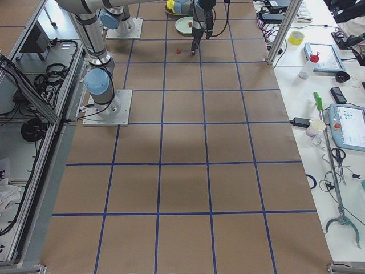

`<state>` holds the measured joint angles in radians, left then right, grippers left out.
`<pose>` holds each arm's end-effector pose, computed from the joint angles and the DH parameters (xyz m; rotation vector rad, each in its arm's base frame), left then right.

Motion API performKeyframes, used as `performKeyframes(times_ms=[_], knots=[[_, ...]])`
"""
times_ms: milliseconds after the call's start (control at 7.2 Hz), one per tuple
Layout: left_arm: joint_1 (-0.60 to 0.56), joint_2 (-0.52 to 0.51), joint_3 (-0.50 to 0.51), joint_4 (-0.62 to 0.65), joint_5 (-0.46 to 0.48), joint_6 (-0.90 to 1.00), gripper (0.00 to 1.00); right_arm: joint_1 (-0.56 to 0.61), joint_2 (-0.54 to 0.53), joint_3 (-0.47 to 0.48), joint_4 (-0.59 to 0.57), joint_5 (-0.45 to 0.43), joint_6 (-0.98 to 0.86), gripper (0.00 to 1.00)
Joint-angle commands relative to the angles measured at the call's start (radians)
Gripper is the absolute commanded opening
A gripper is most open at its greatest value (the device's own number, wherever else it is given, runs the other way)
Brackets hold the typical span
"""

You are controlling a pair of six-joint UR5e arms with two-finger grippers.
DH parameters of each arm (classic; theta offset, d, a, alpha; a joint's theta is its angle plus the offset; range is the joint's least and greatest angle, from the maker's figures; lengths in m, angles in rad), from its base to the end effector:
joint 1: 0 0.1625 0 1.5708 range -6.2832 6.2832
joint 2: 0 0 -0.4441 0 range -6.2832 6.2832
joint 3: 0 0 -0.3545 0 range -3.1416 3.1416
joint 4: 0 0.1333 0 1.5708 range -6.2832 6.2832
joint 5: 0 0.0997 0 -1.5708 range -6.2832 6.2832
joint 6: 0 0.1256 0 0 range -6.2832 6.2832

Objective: Collect all strawberries into plate
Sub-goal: 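Move the left gripper back to the next strawberry and grasp it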

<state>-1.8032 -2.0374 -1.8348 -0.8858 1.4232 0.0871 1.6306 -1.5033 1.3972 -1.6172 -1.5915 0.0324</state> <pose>-0.2761 -0.5078 0.1939 -0.4717 -2.9592 -0.0843 0.1604 -0.4914 0.5342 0.0403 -3.1185 0.2395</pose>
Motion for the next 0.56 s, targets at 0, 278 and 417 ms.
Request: performKeyframes(times_ms=[0, 278, 417], knots=[[-0.005, -0.006, -0.001, -0.001, 0.002, 0.006, 0.32, 0.000, 0.000, 0.002, 0.000, -0.002, 0.000, 1.00], [-0.005, -0.012, 0.000, 0.001, 0.002, -0.006, 0.00, 0.001, -0.003, 0.002, 0.000, -0.007, 0.000, 1.00], [-0.005, -0.012, 0.002, 0.001, 0.003, -0.006, 0.00, 0.000, -0.003, 0.002, 0.000, -0.010, 0.000, 1.00]])
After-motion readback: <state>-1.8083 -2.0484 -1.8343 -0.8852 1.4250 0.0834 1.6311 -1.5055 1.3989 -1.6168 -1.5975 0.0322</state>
